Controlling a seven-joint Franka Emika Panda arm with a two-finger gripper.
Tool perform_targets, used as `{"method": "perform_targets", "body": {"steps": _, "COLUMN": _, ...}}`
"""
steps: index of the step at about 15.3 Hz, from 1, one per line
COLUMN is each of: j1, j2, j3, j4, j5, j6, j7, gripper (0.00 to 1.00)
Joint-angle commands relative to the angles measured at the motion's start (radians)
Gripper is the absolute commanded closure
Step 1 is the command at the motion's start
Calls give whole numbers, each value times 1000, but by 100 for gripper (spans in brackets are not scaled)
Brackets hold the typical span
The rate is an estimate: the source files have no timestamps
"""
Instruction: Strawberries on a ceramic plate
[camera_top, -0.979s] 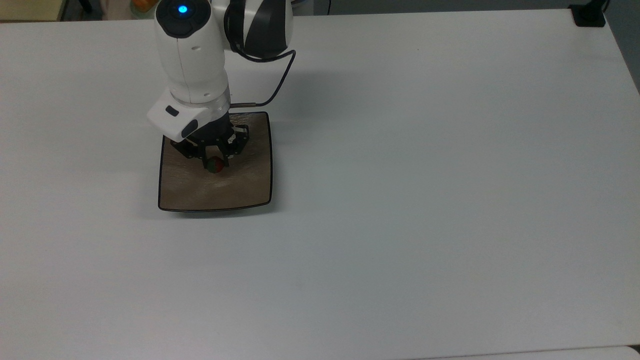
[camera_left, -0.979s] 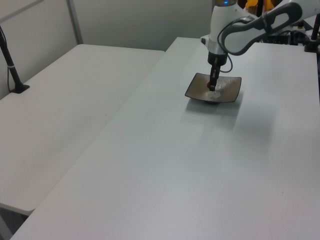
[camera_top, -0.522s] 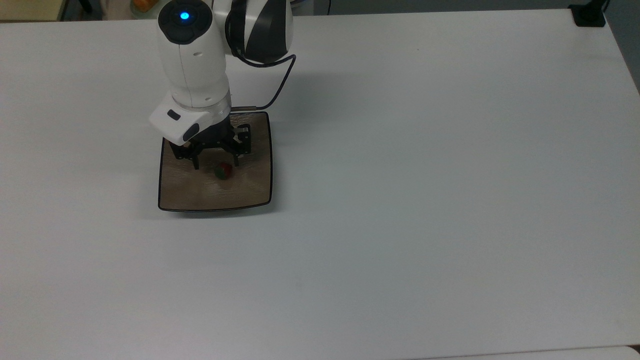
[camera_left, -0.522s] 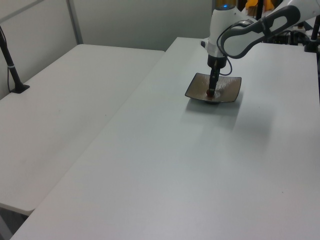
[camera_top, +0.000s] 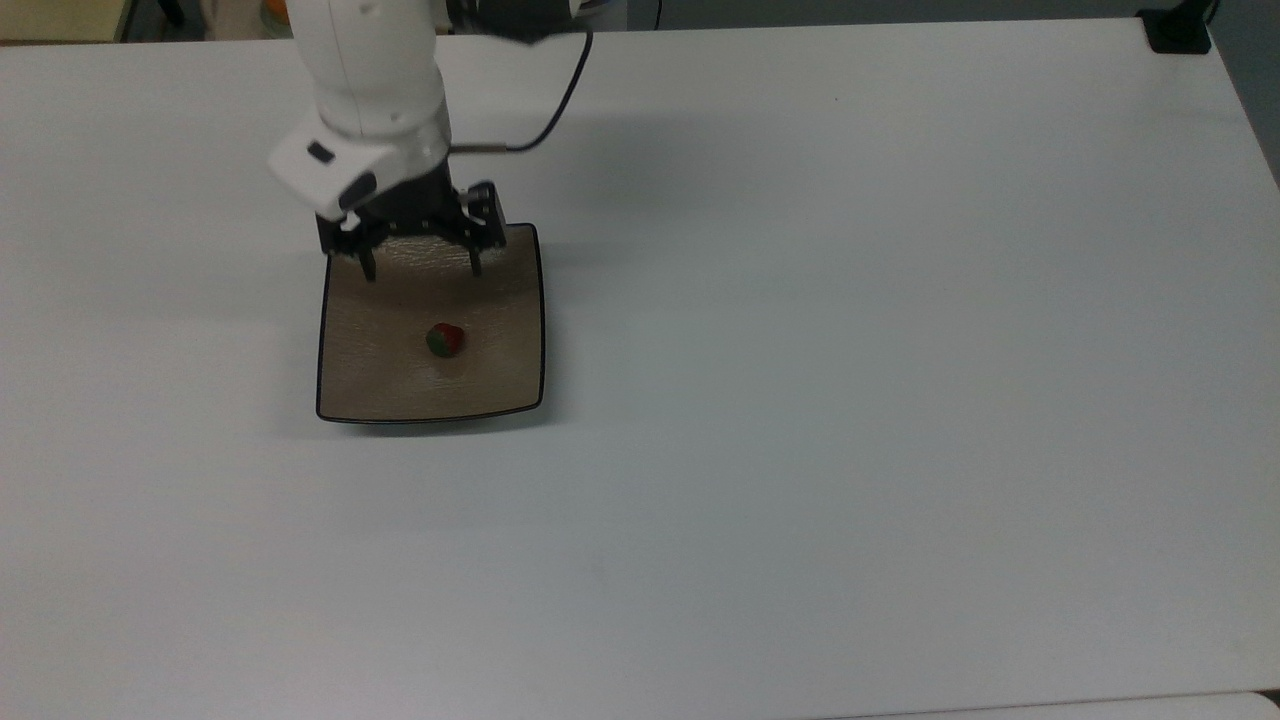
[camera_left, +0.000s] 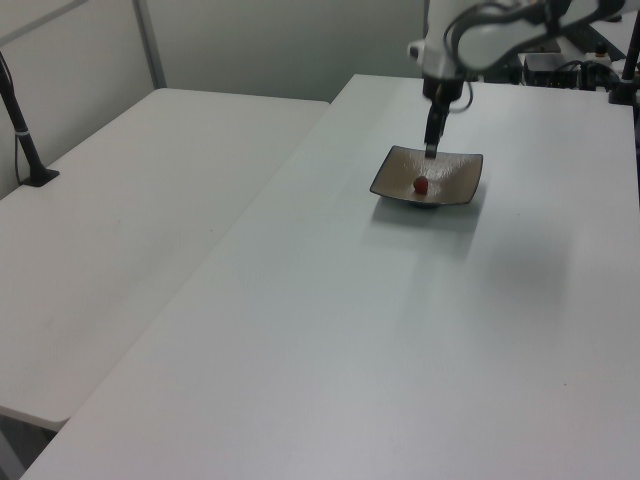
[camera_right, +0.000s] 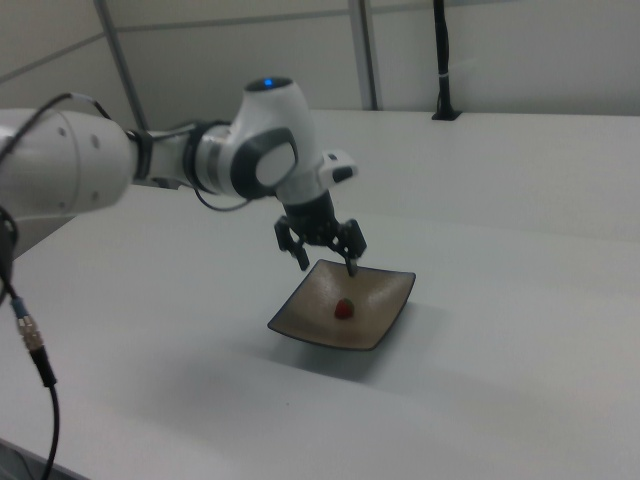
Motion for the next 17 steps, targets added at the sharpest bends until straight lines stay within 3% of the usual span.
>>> {"method": "perform_targets", "body": {"steps": 1, "j1": 13, "j2": -165, "j3": 6, "j4": -21, "j5": 20, "j6": -149, "j7": 47, "gripper": 0}}
{"method": "perform_targets", "body": {"steps": 4, "j1": 14, "j2": -254, "j3": 15, "j4": 20, "j5": 21, "j6": -304, "j7": 107, "gripper": 0}}
{"method": "perform_targets", "body": {"steps": 8, "j1": 14, "j2": -282, "j3": 54, "j4": 114, "j5": 52, "j6": -499, "j7": 201, "gripper": 0}}
{"method": "perform_targets", "body": {"steps": 14, "j1": 13, "j2": -307, "j3": 192, "j4": 94, "j5": 64, "j6": -467, "j7": 244, "gripper": 0}}
{"method": "perform_targets", "body": {"steps": 17, "j1": 14, "j2": -308, "j3": 194, "j4": 74, "j5": 64, "j6": -421, "j7": 232, "gripper": 0}}
